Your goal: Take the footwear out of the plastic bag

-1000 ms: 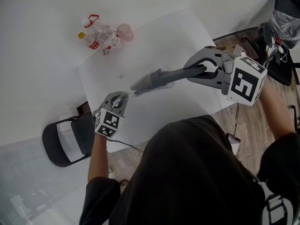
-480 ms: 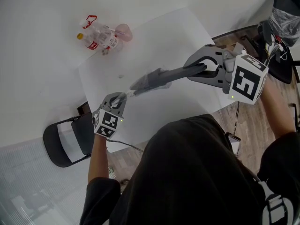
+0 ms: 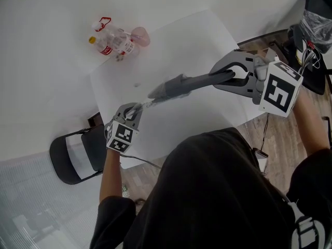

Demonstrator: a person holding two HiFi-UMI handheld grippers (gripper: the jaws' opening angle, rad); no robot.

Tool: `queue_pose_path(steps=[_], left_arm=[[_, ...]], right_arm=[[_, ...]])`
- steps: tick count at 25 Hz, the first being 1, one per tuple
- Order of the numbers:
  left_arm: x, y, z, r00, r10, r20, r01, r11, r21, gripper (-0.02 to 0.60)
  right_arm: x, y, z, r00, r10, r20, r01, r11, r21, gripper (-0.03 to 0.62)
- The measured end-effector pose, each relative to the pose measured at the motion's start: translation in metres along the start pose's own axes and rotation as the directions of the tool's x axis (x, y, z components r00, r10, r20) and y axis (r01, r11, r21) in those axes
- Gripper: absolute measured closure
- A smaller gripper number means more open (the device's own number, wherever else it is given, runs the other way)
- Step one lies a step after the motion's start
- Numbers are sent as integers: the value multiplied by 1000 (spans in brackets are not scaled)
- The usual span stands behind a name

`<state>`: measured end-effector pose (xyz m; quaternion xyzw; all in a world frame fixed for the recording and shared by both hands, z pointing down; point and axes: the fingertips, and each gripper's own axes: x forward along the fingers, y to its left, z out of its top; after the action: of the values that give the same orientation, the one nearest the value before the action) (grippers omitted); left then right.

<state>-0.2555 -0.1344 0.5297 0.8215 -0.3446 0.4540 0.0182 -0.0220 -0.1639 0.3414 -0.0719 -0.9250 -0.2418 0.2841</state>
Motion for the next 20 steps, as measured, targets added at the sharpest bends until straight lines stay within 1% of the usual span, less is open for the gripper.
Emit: queue_pose_path(steps=[7,10,15,20], left_arm=[[4,0,-4,1000,-5,-6,5,1000,-9,560],[0,1,-7,1000,0,-11,0,1000,-21,558],[0,-6,7,1000,-5,-21,5,999,-33,558],[1,-4,-3,1000,1,-23,-3,998,-66,558]], right_arm=[[-4,-1,-3,1000,-7,-9,7,1000,0,519],[-7,-2,1,1000,-8,1,8,1000,-1,519],[-33,-3,-6,1000,-12,11,12,1000,18,519],[-38,-7,-8,1000,-23,18,23,999,24,519]])
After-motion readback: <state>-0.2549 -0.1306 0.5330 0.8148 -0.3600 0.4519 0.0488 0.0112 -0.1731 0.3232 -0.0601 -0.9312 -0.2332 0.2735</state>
